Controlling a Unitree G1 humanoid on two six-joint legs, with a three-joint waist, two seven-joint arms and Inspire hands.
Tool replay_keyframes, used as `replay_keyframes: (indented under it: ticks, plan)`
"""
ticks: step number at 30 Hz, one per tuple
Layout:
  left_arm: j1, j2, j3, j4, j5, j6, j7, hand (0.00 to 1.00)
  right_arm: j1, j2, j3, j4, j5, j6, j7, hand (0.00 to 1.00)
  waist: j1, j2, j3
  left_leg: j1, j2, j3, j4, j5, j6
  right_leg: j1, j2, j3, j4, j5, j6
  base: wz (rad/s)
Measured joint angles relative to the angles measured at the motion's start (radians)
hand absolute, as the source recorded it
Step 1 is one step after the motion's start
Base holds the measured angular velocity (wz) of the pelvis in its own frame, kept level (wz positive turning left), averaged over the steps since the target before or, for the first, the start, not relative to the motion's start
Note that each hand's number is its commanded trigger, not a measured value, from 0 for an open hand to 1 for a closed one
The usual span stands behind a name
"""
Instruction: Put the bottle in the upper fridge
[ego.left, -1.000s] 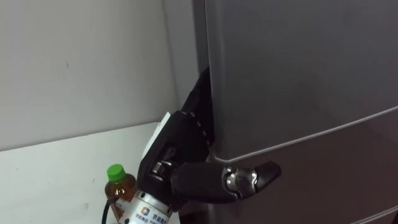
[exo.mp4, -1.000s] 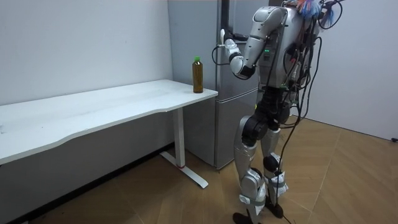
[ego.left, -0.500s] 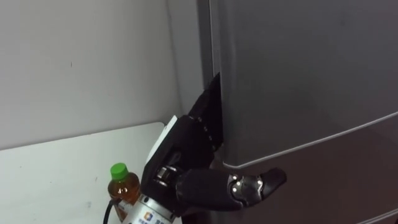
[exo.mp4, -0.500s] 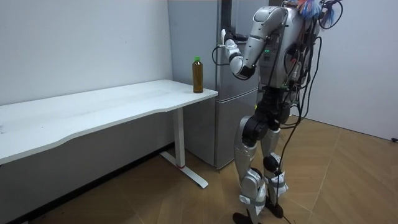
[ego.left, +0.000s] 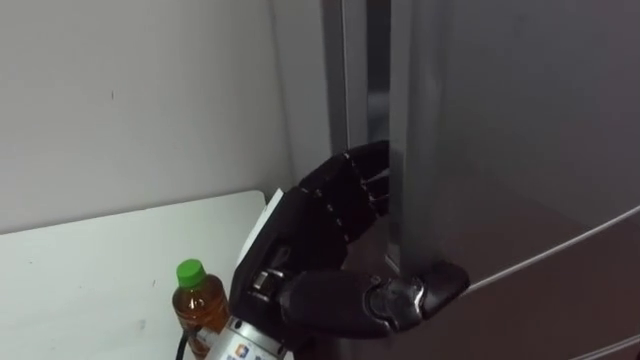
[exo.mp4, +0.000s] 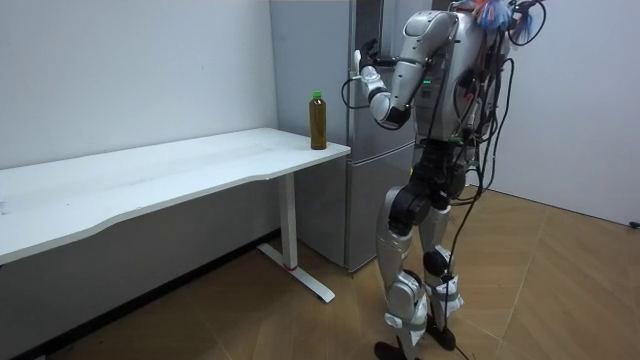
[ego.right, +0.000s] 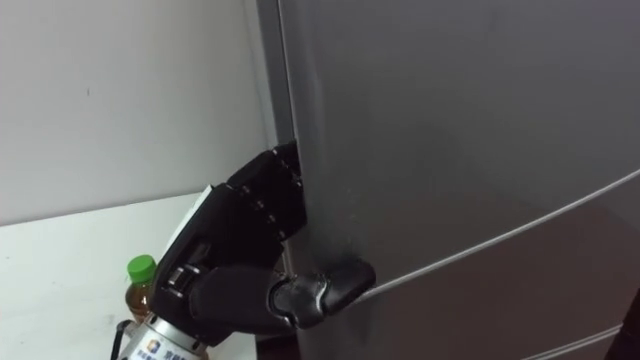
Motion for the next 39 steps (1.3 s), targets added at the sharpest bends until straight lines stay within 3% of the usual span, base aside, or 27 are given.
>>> replay_keyframes:
  ticks: [16, 39]
  plan:
    - [0.001, -0.001, -0.001, 0.0, 0.0, 0.001, 0.0, 0.0, 0.002, -0.006, -0.002, 0.001, 0.0, 0.0, 0.0, 0.0, -0.001, 0.004, 0.0007, -0.002, 0.0, 0.006, 0.0, -0.001, 0.001, -0.009, -0.001, 0.001, 0.001, 0.001, 0.001, 0.0]
    - [0.009, -0.001, -0.001, 0.012, -0.019, -0.017, 0.0, 0.0, 0.026, -0.024, -0.011, 0.002, 0.044, -0.013, -0.01, 0.0, -0.022, -0.001, -0.0006, 0.01, 0.01, 0.057, -0.008, -0.009, 0.016, -0.014, -0.003, 0.028, 0.001, 0.011, 0.012, -0.03]
